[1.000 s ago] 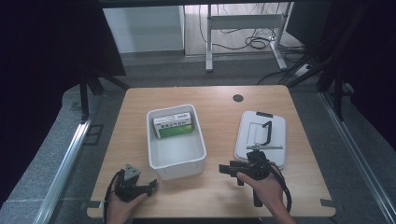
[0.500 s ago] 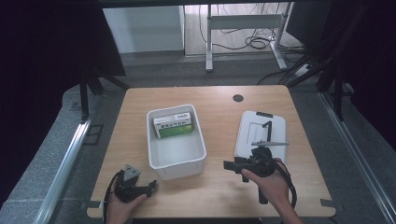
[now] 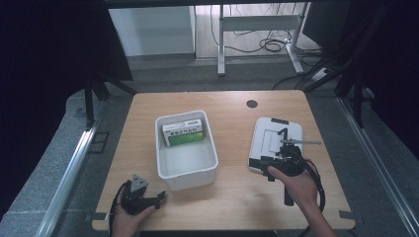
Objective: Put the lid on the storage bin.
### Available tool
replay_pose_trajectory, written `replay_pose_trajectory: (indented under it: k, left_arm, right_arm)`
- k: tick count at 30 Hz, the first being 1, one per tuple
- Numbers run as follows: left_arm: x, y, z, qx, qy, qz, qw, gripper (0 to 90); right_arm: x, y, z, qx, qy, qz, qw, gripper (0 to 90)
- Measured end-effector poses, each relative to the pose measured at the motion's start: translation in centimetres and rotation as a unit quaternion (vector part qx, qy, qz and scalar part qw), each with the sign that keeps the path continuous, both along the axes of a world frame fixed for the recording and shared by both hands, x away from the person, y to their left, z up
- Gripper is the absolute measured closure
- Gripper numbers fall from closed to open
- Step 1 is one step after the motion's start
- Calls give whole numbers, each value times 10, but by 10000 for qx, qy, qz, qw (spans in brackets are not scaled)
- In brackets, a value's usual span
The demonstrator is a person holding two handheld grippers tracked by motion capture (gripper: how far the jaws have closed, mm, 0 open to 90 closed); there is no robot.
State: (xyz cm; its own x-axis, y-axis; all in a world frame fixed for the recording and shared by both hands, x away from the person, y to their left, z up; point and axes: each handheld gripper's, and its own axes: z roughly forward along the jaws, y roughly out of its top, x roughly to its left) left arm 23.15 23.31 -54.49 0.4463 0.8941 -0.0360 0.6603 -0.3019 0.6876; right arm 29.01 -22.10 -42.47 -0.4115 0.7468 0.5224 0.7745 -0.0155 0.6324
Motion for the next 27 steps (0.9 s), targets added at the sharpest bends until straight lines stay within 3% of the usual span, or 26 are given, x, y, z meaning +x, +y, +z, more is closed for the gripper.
replay_pose_trajectory:
  k: [11, 27]
  left_arm:
    - [0, 0, 0, 9, -6, -1, 10000, 135]
    - [0, 0, 0, 7, -8, 0, 10000, 135]
  right_arm:
    - [9, -17, 14, -21, -5, -226, 9997, 376]
    - [32, -22, 28, -228, 95, -372, 9990, 387]
